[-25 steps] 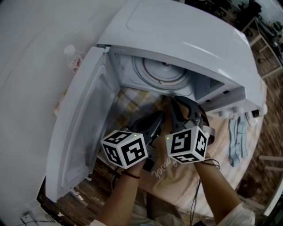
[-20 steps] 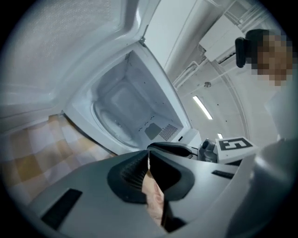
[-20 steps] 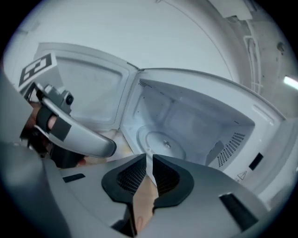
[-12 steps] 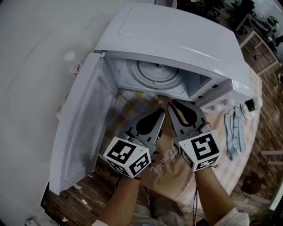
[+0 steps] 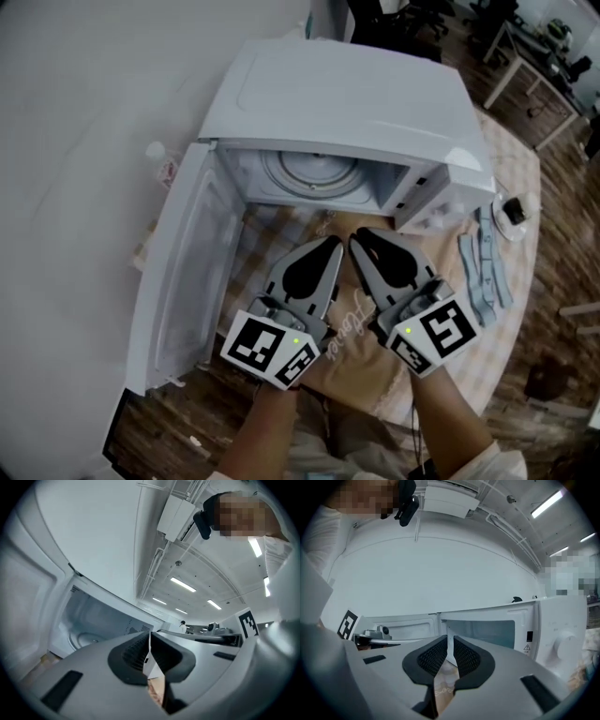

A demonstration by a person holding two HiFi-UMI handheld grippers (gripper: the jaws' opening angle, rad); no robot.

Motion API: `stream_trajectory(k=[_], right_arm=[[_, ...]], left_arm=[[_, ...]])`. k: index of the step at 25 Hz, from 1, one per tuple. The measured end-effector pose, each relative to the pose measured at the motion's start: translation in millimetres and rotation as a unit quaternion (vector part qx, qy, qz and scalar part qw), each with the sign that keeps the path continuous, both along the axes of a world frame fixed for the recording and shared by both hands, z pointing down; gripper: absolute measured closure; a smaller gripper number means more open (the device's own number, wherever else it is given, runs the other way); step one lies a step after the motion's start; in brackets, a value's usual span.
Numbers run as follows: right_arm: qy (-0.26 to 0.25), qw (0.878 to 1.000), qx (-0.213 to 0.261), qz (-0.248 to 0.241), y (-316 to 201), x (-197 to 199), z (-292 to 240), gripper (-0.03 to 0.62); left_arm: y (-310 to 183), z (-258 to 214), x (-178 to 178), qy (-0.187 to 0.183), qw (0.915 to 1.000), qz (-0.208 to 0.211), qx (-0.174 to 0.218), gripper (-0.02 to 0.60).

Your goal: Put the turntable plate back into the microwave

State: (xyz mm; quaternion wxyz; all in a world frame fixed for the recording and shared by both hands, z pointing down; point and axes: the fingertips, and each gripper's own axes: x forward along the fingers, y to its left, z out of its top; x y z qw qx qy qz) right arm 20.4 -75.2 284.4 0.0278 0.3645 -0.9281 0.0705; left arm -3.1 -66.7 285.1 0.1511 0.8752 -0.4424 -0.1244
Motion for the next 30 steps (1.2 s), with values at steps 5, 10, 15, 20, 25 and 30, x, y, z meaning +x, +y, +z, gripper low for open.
stream_trajectory(k=[5, 10, 15, 20, 25, 30], right_arm=[[-0.018, 1.000, 0.005, -0.007, 21, 9, -28, 0.533], [-0.018, 1.000, 0.016, -0.019, 40, 19, -57, 0.533], [-0.029, 0.999, 0.009, -0.021, 60, 33, -75, 0.533], [-0.036, 0.999, 0.006, -0.028, 81, 40, -87, 0.533], [-0.049, 0.998, 0.001, -0.029, 97, 47, -99, 0.533], [-0.051, 0.998, -0.007, -0.031, 109, 54, -106, 0.533]], left_arm=[[19, -25, 4, -0.010, 0.9999, 0.008, 0.001, 0.568], [41, -53, 17, -0.023, 0.9993, 0.028, 0.011, 0.569], [55, -72, 30, -0.016, 0.9993, 0.032, 0.010, 0.569], [68, -86, 43, -0.020, 0.9989, 0.041, 0.012, 0.569], [83, -96, 48, -0.027, 0.9985, 0.046, 0.012, 0.569], [91, -110, 48, -0.032, 0.9983, 0.047, 0.016, 0.569]])
